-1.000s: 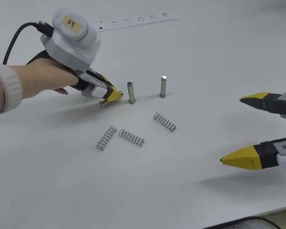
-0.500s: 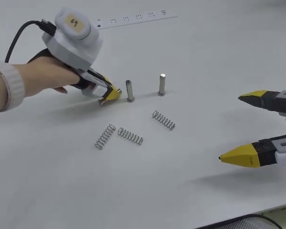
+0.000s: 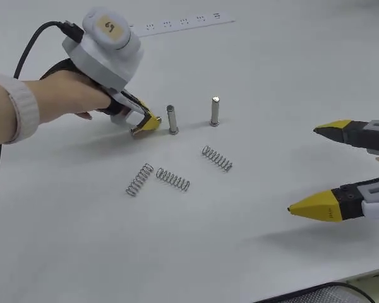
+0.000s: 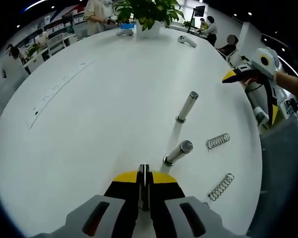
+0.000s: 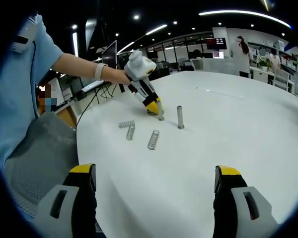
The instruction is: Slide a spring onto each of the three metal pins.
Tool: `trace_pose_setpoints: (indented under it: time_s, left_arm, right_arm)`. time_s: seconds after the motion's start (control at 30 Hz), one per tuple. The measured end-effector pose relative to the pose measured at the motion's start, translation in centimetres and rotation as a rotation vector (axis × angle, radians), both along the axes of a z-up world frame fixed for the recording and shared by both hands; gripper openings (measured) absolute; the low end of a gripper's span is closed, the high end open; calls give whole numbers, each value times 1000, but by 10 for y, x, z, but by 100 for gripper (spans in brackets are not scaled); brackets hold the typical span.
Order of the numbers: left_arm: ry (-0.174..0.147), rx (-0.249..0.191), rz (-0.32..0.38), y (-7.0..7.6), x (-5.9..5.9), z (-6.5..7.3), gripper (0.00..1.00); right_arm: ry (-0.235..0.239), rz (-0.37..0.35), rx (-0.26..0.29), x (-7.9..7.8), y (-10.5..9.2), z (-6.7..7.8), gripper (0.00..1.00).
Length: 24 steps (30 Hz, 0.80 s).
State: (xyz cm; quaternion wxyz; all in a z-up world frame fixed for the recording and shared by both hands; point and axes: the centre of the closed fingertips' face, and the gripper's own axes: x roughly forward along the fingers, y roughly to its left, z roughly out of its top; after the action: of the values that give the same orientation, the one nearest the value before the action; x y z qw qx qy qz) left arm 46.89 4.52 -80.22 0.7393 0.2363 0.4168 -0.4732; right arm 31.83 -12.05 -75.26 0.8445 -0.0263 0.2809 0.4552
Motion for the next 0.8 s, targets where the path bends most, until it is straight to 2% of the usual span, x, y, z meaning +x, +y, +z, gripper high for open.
trace_pose_setpoints:
  time_s: [0.37, 0.8]
  left_arm:
    - [-6, 1, 9, 3, -2, 0, 0]
    - [-26, -38, 49, 13, 0, 14, 0]
  right_arm:
    - [0, 2, 3, 0, 2, 1, 98]
    - [0, 16, 5, -1, 8, 2, 98]
